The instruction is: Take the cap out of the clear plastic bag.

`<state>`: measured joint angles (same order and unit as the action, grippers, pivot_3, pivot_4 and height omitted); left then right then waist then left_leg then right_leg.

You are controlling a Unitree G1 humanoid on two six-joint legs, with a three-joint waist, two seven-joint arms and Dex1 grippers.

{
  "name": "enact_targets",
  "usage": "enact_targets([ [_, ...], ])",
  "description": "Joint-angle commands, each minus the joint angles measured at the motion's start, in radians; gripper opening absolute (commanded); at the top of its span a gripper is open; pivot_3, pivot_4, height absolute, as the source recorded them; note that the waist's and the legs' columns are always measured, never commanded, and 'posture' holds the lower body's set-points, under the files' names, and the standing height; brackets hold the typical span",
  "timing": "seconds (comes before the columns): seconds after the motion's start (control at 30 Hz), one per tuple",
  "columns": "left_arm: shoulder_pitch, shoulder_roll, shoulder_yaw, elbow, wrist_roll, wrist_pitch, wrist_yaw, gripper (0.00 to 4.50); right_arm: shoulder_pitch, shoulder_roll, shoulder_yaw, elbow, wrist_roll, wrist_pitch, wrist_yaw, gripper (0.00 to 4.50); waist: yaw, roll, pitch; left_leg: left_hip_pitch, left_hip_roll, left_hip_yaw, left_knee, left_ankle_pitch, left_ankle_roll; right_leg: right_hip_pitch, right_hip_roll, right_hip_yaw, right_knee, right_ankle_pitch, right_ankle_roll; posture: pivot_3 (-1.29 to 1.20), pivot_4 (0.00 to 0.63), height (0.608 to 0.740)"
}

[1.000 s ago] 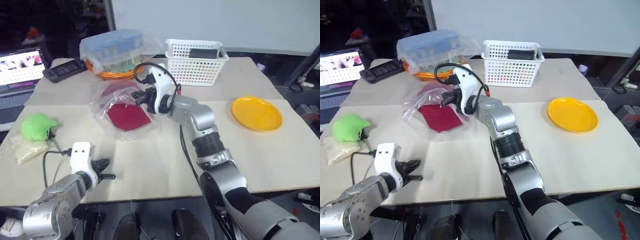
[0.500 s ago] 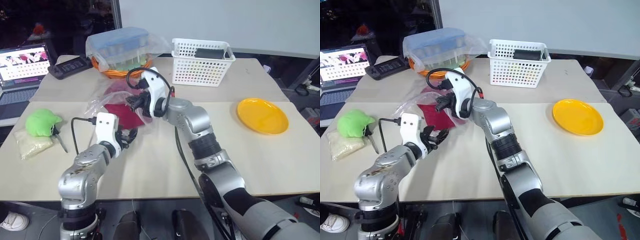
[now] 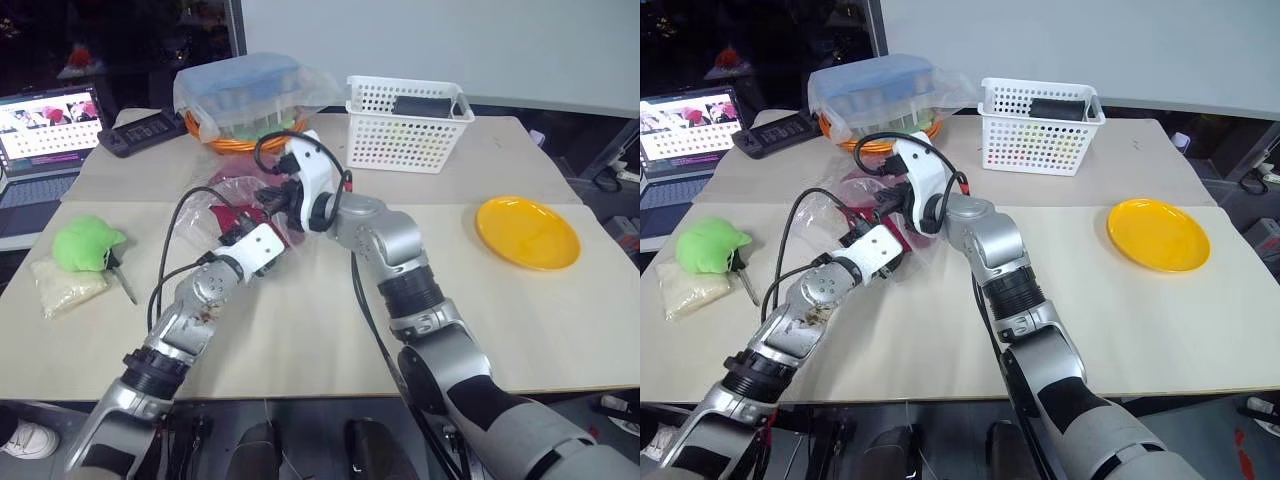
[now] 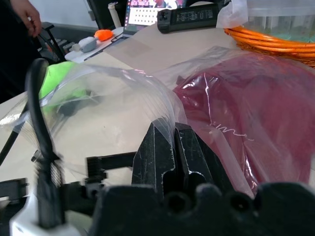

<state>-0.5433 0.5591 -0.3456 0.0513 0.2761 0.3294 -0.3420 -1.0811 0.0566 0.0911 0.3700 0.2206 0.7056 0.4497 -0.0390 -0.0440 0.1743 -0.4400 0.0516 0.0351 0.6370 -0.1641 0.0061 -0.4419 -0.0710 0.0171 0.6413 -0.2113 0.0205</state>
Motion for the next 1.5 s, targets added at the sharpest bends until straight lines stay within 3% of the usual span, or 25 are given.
enact_targets([
  [0.03, -0.013, 0.025, -0.056, -0.008, 0.090, -0.027, -0.060, 3.77, -0.019, -0.002, -0.018, -0.057, 0.016, -0.003, -0.008, 0.00, -0.001, 0.000, 0.000, 0.000, 0.000, 0.000, 0.000, 0.000, 0.000, 0.000, 0.000, 0.000, 0.000, 0.000, 0.000, 0.00, 0.150, 0.730],
  [0.3, 0.030, 0.012, -0.070, -0.095, 0.197, 0.032, -0.096, 3.77, -0.014, -0.010, -0.028, -0.064, 0.016, 0.000, -0.026, 0.00, -0.001, 0.000, 0.000, -0.002, 0.000, 0.000, 0.000, 0.000, 0.000, -0.002, 0.000, 0.000, 0.001, 0.000, 0.000, 0.00, 0.150, 0.730],
  [0.5, -0.079, -0.020, -0.067, 0.158, 0.247, -0.070, -0.018, 3.77, -0.014, -0.012, -0.029, -0.062, 0.015, -0.003, -0.027, 0.00, 0.000, 0.000, 0.000, -0.001, 0.000, 0.000, 0.001, 0.000, 0.000, -0.002, 0.001, 0.000, 0.003, 0.000, 0.000, 0.00, 0.150, 0.730],
  [0.63, -0.149, -0.043, -0.054, 0.282, 0.237, -0.145, 0.003, 2.72, -0.012, -0.016, -0.029, -0.068, 0.015, 0.002, -0.028, 0.00, -0.001, 0.000, 0.000, -0.001, 0.000, 0.000, 0.002, 0.001, 0.001, -0.001, 0.000, 0.000, 0.004, 0.000, 0.001, 0.00, 0.150, 0.730],
  [0.83, -0.077, -0.040, -0.005, 0.145, 0.191, -0.149, -0.055, 0.59, -0.016, -0.050, -0.036, -0.011, -0.021, -0.066, -0.052, 0.00, 0.000, 0.000, 0.000, -0.002, 0.000, 0.000, 0.002, 0.001, 0.001, -0.002, 0.000, -0.001, 0.004, 0.000, 0.001, 0.00, 0.150, 0.730],
  [0.9, -0.042, -0.040, 0.013, 0.070, 0.181, -0.123, -0.084, 0.06, -0.019, -0.063, -0.027, 0.020, -0.043, -0.112, -0.059, 0.00, 0.000, 0.000, 0.000, -0.002, -0.001, 0.000, 0.002, 0.001, 0.001, -0.002, -0.002, -0.001, 0.004, 0.000, 0.001, 0.00, 0.150, 0.730],
  [1.13, 0.068, -0.069, 0.083, -0.299, 0.085, 0.063, -0.241, 0.06, 0.068, -0.152, 0.147, 0.018, -0.161, -0.312, 0.099, 0.00, 0.003, 0.000, 0.000, -0.001, -0.002, 0.001, 0.002, 0.001, 0.001, 0.000, -0.003, -0.001, 0.004, 0.000, 0.002, 0.00, 0.150, 0.730],
  [1.4, 0.061, -0.045, 0.142, -0.491, 0.033, 0.258, -0.349, 0.06, 0.227, -0.273, 0.306, -0.125, -0.214, -0.426, 0.339, 0.00, 0.004, 0.001, 0.000, -0.001, -0.002, 0.000, 0.004, 0.001, 0.001, 0.002, -0.003, -0.002, 0.003, -0.001, 0.004, 0.00, 0.150, 0.730],
  [1.5, 0.034, -0.020, 0.177, -0.536, -0.001, 0.326, -0.393, 0.06, 0.265, -0.281, 0.319, -0.166, -0.222, -0.420, 0.359, 0.00, 0.004, 0.001, 0.000, -0.001, -0.002, 0.000, 0.004, 0.001, 0.001, 0.002, -0.002, -0.002, 0.003, -0.001, 0.004, 0.00, 0.150, 0.730],
])
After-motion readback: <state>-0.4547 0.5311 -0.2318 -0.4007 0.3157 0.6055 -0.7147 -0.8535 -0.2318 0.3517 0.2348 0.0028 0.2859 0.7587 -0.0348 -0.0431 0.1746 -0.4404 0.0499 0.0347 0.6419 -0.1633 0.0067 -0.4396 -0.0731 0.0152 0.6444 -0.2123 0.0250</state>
